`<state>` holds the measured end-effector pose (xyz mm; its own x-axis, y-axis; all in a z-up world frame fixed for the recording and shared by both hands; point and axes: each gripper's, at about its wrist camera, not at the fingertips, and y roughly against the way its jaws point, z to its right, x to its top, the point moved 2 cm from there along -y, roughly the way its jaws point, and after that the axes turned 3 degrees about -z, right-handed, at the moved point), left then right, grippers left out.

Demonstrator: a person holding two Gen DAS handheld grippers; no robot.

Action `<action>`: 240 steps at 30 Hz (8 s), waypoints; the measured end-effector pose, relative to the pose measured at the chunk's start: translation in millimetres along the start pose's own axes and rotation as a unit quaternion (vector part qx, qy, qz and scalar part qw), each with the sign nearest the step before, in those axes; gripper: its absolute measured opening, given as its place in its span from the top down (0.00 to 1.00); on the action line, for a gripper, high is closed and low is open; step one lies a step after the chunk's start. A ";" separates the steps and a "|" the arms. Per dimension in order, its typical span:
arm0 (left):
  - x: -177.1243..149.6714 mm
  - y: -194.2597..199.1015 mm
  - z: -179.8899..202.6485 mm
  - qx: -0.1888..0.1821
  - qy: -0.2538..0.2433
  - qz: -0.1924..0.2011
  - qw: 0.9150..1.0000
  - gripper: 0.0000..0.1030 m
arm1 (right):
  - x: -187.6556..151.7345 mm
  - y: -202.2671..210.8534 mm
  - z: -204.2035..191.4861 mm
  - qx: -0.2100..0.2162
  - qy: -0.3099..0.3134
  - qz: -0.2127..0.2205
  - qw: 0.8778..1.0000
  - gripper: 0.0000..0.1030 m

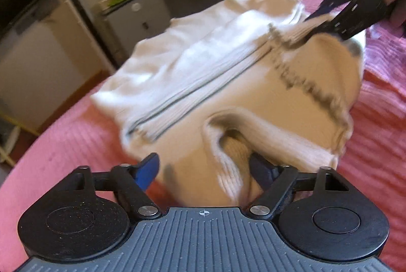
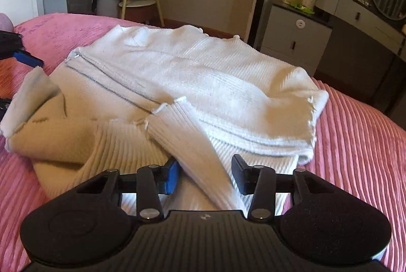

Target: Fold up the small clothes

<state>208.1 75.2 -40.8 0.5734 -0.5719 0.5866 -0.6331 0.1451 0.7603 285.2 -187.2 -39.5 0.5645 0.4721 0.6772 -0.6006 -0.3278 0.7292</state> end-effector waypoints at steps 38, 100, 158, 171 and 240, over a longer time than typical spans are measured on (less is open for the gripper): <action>41.2 26.7 -70.4 -0.050 0.241 0.151 0.957 0.91 | 18.8 32.4 70.5 -0.020 -0.215 0.129 0.968 0.92; 11.2 -39.2 -65.9 0.073 0.424 0.058 0.901 0.24 | -10.6 8.9 63.4 -0.080 -0.410 0.059 0.906 0.48; 5.9 -30.9 -72.9 0.055 0.458 0.020 0.887 0.61 | -23.7 -18.7 87.3 -0.064 -0.373 0.110 0.919 0.88; -9.0 -16.4 -81.8 0.061 0.481 0.030 0.874 0.57 | -24.2 -13.9 91.6 -0.054 -0.375 0.099 0.920 0.85; 2.2 -89.3 -138.9 -0.073 0.546 0.025 0.834 0.46 | 23.1 -51.7 -29.2 0.009 -0.162 0.123 0.979 0.87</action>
<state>338.1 173.2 -68.6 0.7301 0.5024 0.4632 -0.6466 0.2884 0.7063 312.8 -135.4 -64.4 0.5553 0.0936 0.8264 -0.7325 -0.4155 0.5393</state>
